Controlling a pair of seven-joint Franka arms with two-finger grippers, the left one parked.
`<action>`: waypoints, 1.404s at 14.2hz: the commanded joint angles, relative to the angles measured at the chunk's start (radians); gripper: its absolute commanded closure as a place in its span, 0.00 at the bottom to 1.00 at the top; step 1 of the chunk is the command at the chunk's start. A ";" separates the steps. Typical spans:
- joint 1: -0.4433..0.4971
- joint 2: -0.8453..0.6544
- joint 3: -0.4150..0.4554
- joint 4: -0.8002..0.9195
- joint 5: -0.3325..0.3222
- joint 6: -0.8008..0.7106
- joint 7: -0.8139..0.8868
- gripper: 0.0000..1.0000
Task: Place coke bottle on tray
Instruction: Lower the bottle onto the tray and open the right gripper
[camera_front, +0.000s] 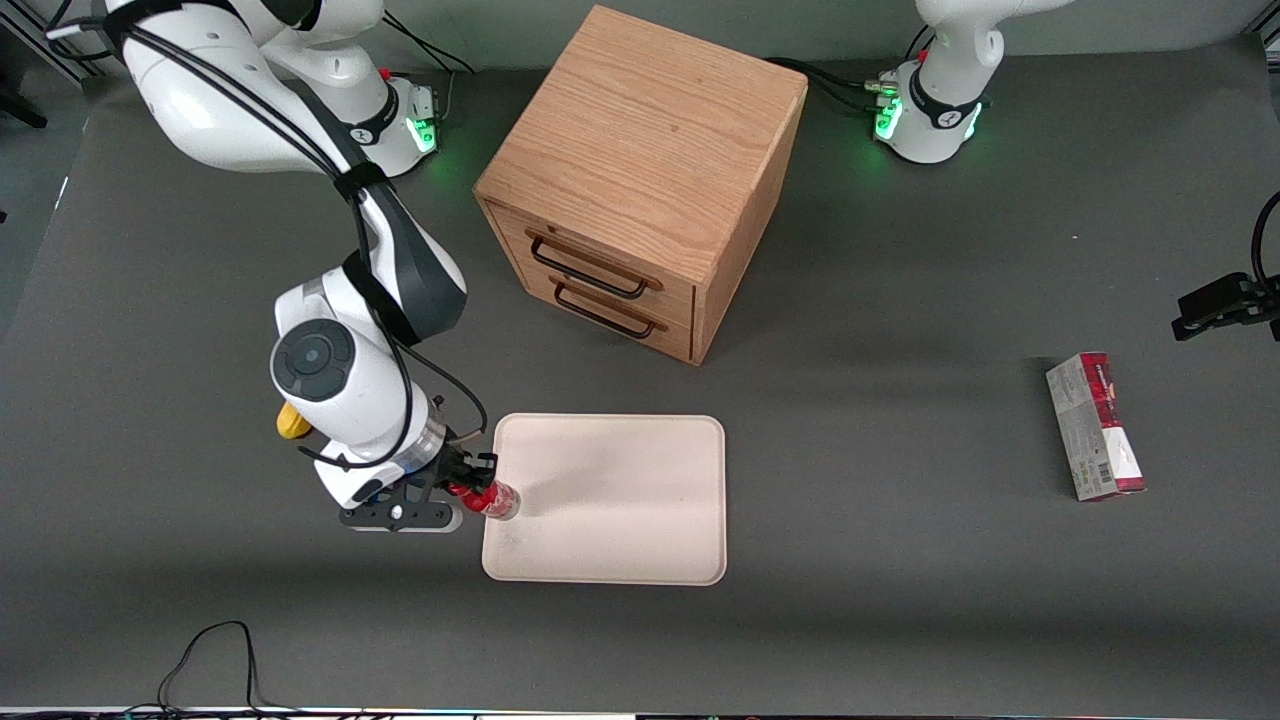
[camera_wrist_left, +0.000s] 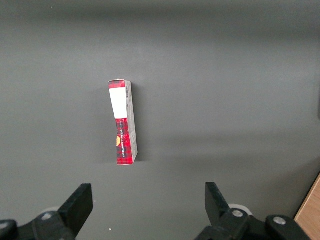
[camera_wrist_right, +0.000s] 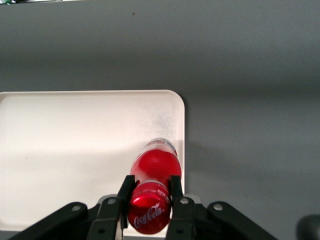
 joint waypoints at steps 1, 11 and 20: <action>0.023 0.016 -0.007 0.002 -0.032 0.050 0.026 1.00; 0.019 0.071 -0.009 -0.012 -0.064 0.132 0.025 0.28; 0.015 -0.024 -0.058 -0.013 -0.070 0.069 0.017 0.00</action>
